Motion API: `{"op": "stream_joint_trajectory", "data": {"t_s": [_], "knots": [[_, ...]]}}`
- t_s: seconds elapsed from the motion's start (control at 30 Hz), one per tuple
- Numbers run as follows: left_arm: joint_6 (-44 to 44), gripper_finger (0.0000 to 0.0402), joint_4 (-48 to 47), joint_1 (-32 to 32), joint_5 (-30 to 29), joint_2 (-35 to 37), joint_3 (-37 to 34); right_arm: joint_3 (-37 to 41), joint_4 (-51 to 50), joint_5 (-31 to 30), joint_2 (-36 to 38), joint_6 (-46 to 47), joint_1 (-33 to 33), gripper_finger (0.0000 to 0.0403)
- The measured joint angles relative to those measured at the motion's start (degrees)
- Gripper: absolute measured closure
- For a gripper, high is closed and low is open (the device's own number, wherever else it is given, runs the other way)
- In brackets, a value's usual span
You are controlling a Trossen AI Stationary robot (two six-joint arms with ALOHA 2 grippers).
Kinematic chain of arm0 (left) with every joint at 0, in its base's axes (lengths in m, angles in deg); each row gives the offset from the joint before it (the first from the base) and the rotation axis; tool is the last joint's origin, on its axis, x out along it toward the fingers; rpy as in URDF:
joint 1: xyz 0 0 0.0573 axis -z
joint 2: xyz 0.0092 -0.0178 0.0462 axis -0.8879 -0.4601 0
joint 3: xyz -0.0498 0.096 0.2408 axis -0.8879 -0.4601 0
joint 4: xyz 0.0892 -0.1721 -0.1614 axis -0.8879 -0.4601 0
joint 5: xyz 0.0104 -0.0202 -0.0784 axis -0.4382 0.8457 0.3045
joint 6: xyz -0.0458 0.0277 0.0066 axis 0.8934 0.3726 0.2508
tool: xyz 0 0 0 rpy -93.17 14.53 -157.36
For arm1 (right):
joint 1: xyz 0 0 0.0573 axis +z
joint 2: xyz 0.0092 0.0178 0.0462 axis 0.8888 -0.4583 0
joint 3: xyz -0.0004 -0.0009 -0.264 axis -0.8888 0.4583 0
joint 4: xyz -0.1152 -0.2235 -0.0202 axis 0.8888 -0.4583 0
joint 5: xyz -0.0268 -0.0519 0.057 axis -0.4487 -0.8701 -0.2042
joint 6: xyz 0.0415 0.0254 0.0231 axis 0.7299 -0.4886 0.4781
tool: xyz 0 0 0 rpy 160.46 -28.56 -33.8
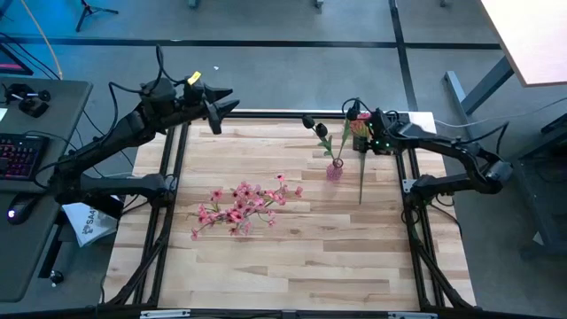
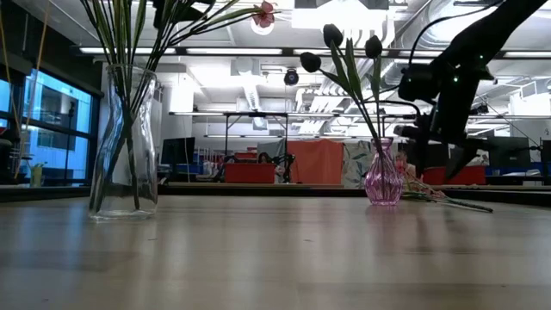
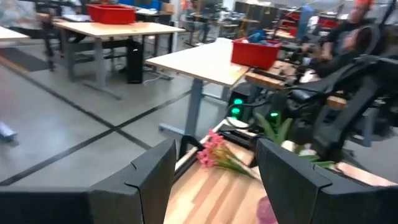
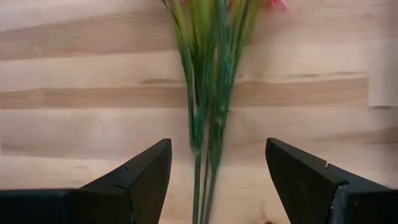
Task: Sort flowers into vase by color
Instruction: Put the pink flowers into the transparent vase
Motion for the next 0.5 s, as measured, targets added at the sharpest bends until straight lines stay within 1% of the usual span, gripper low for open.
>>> {"op": "stream_joint_trajectory", "data": {"t_s": [0.07, 0.2, 0.43, 0.5], "knots": [[0.01, 0.019, 0.58, 0.02, 1.69, 0.04, 0.0, 1.08, 3.16, 0.05, 0.0, -0.02, 0.0, 0.0149], [1.13, 0.019, 0.8, 0.04, 2.05, 0.01, 0.0, 3.64, 8.91, 0.45, 0.0, 0.93, 0.0, 0.0149], [2.01, 0.019, 0.79, 0.04, 2.13, 0.0, 0.0, 6.49, 11.51, -1.7, -0.02, 1.44, 0.0, 0.0149], [2.07, 0.019, 0.79, 0.04, 3.28, 0.0, 0.0, 7.34, 12.64, -1.69, -0.02, 1.77, 0.0, 0.0149]]}}
